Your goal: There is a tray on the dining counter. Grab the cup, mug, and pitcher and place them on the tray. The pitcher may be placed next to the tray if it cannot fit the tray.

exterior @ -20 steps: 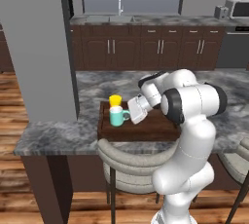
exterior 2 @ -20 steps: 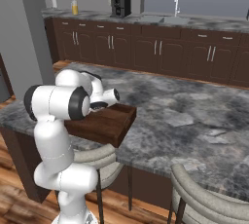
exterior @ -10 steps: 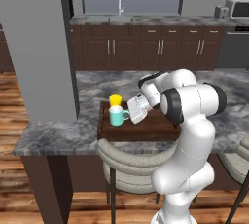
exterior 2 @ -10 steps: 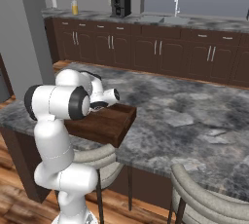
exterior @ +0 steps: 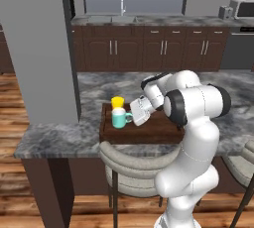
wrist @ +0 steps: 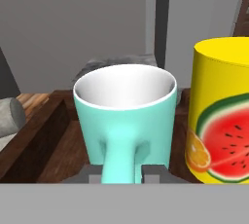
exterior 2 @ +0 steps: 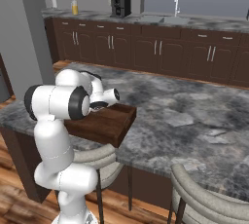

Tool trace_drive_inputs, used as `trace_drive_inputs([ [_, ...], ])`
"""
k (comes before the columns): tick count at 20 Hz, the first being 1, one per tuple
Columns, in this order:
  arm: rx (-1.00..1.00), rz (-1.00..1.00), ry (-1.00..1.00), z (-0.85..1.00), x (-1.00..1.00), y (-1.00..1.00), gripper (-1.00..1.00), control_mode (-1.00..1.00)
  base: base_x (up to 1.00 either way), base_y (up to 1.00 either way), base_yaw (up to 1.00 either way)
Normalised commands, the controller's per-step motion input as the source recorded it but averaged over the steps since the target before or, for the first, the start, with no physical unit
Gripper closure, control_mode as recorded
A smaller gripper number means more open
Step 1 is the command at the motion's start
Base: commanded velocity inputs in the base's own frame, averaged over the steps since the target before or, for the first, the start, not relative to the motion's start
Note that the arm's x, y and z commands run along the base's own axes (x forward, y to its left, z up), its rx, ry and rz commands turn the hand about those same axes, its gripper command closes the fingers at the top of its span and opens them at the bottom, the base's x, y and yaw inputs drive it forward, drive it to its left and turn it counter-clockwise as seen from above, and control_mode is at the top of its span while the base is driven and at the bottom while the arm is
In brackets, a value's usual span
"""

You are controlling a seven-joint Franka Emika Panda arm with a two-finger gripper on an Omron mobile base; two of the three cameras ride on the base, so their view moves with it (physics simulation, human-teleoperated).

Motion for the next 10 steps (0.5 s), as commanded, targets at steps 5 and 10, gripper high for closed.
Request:
trace_drive_inputs([
  [5, 0.00, 0.00, 0.00, 0.00, 0.00, 0.00, -1.00, -1.00, 0.00, 0.00, 0.00],
  [10, 0.00, 0.00, 0.00, 0.00, 0.00, 0.00, -1.00, -1.00, 0.00, 0.00, 0.00],
])
